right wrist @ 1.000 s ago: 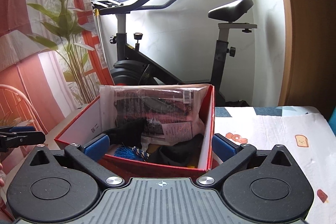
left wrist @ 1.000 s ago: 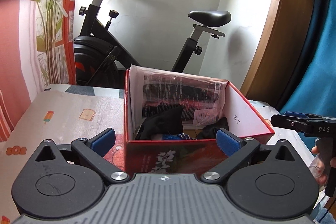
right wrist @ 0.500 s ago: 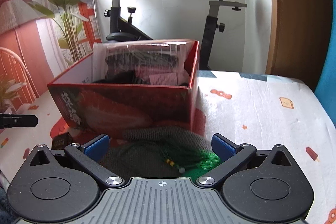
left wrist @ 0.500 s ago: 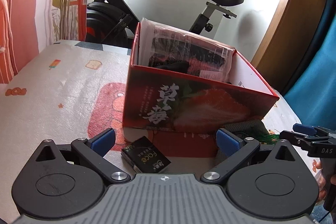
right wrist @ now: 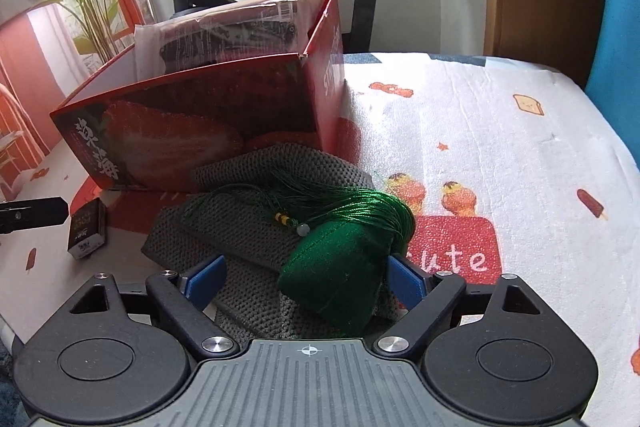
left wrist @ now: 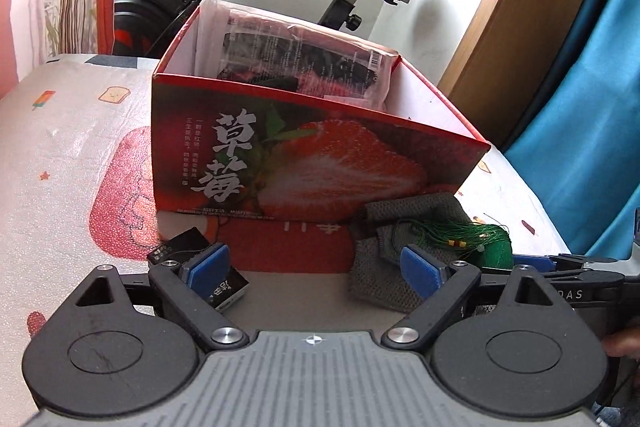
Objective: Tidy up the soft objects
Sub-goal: 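Close the right tool on the green pouch while the left tool grasps it too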
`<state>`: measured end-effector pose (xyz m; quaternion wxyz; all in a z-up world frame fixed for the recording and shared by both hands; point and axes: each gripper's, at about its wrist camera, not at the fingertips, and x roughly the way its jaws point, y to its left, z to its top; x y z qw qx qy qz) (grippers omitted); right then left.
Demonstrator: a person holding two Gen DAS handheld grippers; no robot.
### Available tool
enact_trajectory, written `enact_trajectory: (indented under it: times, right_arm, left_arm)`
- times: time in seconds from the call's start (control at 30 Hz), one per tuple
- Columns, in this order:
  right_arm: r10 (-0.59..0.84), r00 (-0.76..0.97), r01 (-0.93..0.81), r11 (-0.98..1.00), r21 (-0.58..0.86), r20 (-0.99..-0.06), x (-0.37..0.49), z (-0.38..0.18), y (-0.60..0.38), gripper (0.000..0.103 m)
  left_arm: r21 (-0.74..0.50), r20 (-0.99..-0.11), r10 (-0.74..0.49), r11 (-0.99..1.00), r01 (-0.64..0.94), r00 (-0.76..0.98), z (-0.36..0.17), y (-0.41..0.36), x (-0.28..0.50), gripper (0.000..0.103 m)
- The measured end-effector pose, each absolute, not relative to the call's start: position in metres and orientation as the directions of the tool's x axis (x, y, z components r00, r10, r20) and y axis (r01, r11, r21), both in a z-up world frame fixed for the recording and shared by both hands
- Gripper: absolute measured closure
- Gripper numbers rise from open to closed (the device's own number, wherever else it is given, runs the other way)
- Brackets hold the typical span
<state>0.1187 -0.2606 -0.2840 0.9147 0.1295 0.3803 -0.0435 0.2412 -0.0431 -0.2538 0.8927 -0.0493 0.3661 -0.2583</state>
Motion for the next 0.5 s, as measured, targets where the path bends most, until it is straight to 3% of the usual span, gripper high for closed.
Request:
enact_trajectory:
  times: [0.13, 0.27, 0.37, 0.5]
  right_arm:
    - [0.011, 0.704, 0.184, 0.963, 0.198, -0.710, 0.122, -0.283, -0.259, 0.031]
    - [0.001, 0.706, 0.178, 0.967, 0.179, -0.708, 0.125, -0.279, -0.257, 0.064]
    - [0.034, 0.717, 0.140, 0.971, 0.192, -0.697, 0.127, -0.274, -0.252, 0.077]
    - [0.050, 0.727, 0.074, 0.986, 0.150, -0.685, 0.136, -0.268, -0.236, 0.080]
  left_arm:
    - [-0.286, -0.629, -0.493, 0.866, 0.411, 0.601, -0.254, -0.039, 0.241, 0.011]
    - [-0.296, -0.627, -0.496, 0.865, 0.406, 0.601, -0.253, -0.038, 0.240, 0.012]
    - [-0.299, -0.627, -0.497, 0.865, 0.403, 0.600, -0.254, -0.037, 0.239, 0.014]
    - [-0.305, -0.624, -0.495, 0.867, 0.395, 0.604, -0.252, -0.035, 0.240, 0.015]
